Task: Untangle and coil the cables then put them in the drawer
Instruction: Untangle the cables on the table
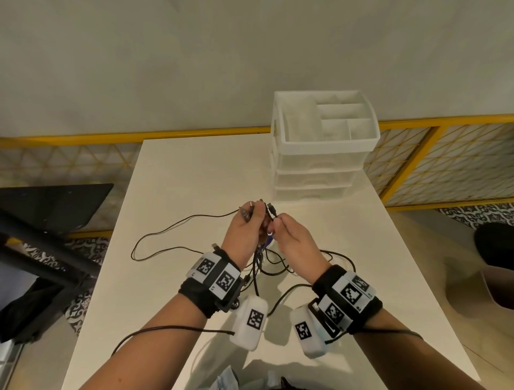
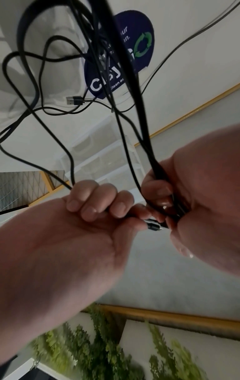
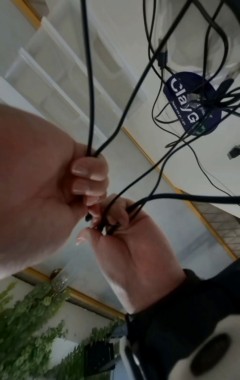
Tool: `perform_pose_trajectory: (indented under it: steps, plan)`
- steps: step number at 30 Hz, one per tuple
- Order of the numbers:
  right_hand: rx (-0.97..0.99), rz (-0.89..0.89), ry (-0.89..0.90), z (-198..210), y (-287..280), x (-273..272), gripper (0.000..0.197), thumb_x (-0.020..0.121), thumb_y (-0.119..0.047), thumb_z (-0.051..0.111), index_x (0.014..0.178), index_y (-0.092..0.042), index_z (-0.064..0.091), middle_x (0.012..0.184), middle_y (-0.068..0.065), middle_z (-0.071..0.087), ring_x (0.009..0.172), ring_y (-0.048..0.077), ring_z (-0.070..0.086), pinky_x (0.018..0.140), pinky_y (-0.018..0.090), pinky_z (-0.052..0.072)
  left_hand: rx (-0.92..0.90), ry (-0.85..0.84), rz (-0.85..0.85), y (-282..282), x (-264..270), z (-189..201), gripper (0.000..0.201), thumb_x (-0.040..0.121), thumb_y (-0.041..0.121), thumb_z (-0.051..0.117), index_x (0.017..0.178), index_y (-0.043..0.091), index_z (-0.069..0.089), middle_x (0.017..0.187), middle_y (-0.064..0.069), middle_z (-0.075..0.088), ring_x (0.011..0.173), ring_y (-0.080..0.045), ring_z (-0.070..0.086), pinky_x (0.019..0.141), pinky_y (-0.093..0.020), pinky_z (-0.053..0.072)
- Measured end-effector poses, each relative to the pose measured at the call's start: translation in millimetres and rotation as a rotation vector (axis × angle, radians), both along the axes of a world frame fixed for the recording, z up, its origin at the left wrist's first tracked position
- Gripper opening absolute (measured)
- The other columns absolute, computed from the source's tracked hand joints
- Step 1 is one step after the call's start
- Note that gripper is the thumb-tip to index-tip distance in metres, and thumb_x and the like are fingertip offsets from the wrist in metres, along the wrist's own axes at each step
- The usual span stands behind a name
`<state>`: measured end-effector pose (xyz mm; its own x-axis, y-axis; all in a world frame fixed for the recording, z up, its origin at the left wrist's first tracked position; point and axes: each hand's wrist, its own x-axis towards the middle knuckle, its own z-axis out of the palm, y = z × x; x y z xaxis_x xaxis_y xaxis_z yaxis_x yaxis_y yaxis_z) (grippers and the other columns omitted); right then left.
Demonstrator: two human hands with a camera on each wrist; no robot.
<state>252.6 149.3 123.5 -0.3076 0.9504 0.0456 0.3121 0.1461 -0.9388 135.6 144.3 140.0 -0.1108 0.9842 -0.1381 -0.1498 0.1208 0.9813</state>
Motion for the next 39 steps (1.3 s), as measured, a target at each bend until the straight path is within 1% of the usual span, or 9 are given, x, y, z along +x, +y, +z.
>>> perform_pose_trajectory:
  steps: [4, 10, 15, 18, 23, 28, 32, 35, 39]
  plan:
    - [0.018, 0.027, -0.080, 6, -3, -5, 0.031, 0.098, -0.022, 0.035, 0.070, -0.027, 0.046, 0.069, -0.010, 0.051, 0.068, 0.009, 0.049, 0.071, 0.028, 0.041, -0.007, -0.016, 0.026, -3, -2, 2, 0.022, 0.096, 0.024, 0.046, 0.077, 0.012, 0.046, 0.044, 0.010, 0.048, 0.042, -0.006, 0.046, 0.044, -0.023, 0.043]
    - [-0.028, 0.092, -0.223, 14, -8, -8, 0.024, 0.096, -0.019, 0.034, 0.092, -0.010, 0.056, 0.091, 0.012, 0.066, 0.087, 0.029, 0.061, 0.082, 0.043, 0.048, 0.005, -0.017, 0.046, -10, -8, -1, 0.020, 0.087, 0.003, 0.058, 0.105, 0.012, 0.063, 0.056, 0.004, 0.059, 0.046, -0.005, 0.055, 0.046, -0.018, 0.046]
    - [0.045, 0.151, -0.415, 21, -18, -13, 0.025, 0.096, -0.017, 0.033, 0.079, -0.019, 0.051, 0.071, 0.001, 0.056, 0.070, 0.023, 0.053, 0.069, 0.037, 0.042, 0.004, -0.012, 0.100, -19, -10, -1, 0.012, 0.080, 0.000, 0.065, 0.091, 0.005, 0.068, 0.056, 0.003, 0.067, 0.053, -0.011, 0.062, 0.045, -0.023, 0.052]
    - [0.084, 0.140, -0.462, 18, -26, -18, 0.024, 0.096, -0.015, 0.033, 0.102, -0.008, 0.056, 0.085, 0.011, 0.064, 0.076, 0.025, 0.057, 0.071, 0.034, 0.043, 0.007, -0.003, 0.147, -23, -13, 0, 0.005, 0.079, 0.001, 0.066, 0.077, 0.004, 0.069, 0.055, 0.001, 0.064, 0.047, -0.007, 0.058, 0.042, -0.019, 0.047]
    - [0.030, 0.086, -0.331, 10, -37, -29, 0.025, 0.095, -0.013, 0.038, 0.098, -0.005, 0.061, 0.099, 0.016, 0.066, 0.091, 0.027, 0.060, 0.083, 0.036, 0.046, -0.037, 0.030, 0.193, -30, -15, -5, 0.014, 0.074, 0.009, 0.074, 0.069, -0.003, 0.069, 0.043, 0.005, 0.057, 0.041, -0.006, 0.050, 0.042, -0.018, 0.042]
    - [-0.058, 0.103, -0.323, 7, -47, -31, 0.027, 0.097, -0.019, 0.038, 0.093, -0.005, 0.061, 0.076, 0.001, 0.058, 0.072, 0.017, 0.054, 0.068, 0.030, 0.041, -0.056, 0.060, 0.216, -38, -19, -12, 0.025, 0.071, 0.020, 0.077, 0.054, 0.008, 0.062, 0.046, -0.004, 0.051, 0.045, -0.018, 0.043, 0.043, -0.025, 0.039]
    - [-0.072, 0.150, -0.286, 6, -50, -33, 0.026, 0.096, -0.019, 0.039, 0.075, -0.018, 0.055, 0.072, -0.001, 0.056, 0.070, 0.018, 0.052, 0.065, 0.030, 0.039, -0.044, 0.035, 0.222, -40, -21, -11, 0.020, 0.075, 0.016, 0.074, 0.059, 0.011, 0.064, 0.057, -0.006, 0.058, 0.058, -0.023, 0.054, 0.056, -0.033, 0.048]
    - [-0.057, 0.135, -0.295, 4, -48, -34, 0.020, 0.094, -0.014, 0.041, 0.088, -0.010, 0.059, 0.085, 0.012, 0.064, 0.078, 0.026, 0.058, 0.071, 0.035, 0.046, 0.003, 0.051, 0.218, -37, -20, -10, 0.016, 0.083, 0.021, 0.066, 0.073, 0.009, 0.065, 0.072, -0.008, 0.064, 0.075, -0.022, 0.062, 0.071, -0.033, 0.052]
    - [-0.034, 0.096, -0.299, 2, -42, -31, 0.022, 0.094, -0.014, 0.041, 0.095, -0.005, 0.061, 0.086, 0.010, 0.063, 0.079, 0.025, 0.057, 0.074, 0.035, 0.044, -0.041, 0.010, 0.154, -33, -14, -6, 0.047, 0.094, 0.048, 0.036, 0.082, 0.011, 0.061, 0.075, -0.005, 0.064, 0.063, -0.012, 0.062, 0.055, -0.021, 0.047]
